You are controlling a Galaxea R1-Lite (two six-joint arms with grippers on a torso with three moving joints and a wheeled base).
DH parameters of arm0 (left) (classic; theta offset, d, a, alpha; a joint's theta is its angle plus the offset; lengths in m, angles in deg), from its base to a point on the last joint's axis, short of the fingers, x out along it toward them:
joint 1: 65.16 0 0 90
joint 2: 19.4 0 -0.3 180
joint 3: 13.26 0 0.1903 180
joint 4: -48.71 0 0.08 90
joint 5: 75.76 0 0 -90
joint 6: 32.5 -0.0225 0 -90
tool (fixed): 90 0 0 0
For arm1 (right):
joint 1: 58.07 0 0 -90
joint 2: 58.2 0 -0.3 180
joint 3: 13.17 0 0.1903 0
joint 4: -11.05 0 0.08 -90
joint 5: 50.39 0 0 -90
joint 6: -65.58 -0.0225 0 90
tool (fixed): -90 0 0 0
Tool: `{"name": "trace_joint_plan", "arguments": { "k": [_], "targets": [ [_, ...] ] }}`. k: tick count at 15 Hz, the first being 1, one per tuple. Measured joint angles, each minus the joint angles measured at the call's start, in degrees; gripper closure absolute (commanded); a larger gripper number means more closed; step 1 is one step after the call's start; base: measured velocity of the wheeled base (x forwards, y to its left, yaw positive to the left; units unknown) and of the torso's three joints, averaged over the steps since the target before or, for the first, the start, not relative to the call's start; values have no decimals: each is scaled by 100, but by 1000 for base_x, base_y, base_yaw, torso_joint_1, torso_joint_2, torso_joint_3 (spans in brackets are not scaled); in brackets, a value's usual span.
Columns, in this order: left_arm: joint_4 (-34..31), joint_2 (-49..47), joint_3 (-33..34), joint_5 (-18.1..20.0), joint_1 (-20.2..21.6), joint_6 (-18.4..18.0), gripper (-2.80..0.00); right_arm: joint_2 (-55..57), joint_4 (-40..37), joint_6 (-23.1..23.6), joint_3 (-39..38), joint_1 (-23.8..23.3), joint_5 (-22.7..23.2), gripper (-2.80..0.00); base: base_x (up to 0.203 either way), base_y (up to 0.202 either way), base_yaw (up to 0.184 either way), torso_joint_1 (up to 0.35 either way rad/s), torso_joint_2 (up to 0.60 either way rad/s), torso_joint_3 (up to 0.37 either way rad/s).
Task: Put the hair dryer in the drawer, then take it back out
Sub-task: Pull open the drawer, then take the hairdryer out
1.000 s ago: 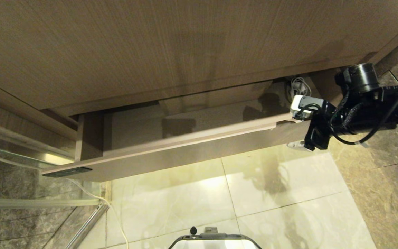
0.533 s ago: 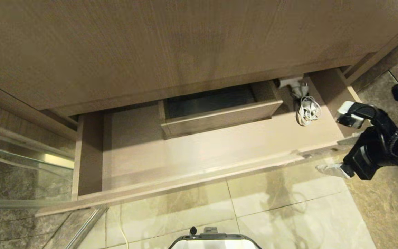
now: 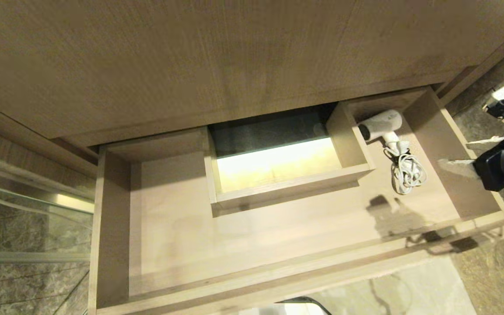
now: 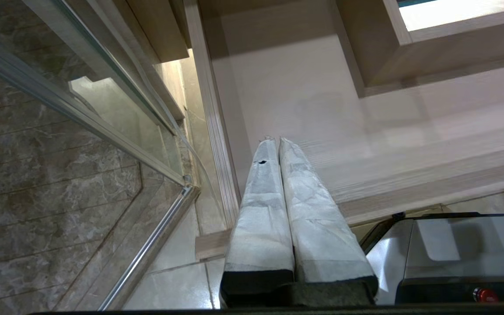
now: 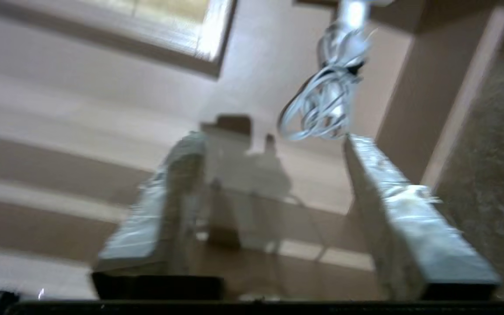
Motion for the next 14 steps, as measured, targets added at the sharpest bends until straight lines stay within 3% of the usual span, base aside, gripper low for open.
{"name": "trace_joint_plan", "arguments": {
  "k": [10, 14],
  "targets": [
    [1, 0, 0, 0, -2, 0, 0, 467, 198, 17, 223, -893, -96, 0, 0, 0, 0, 0, 0, 0],
    [-2, 0, 0, 0, -2, 0, 0, 1169, 918, -99, 568, -1038, -345, 0, 0, 0, 0, 0, 0, 0]
  ]
}}
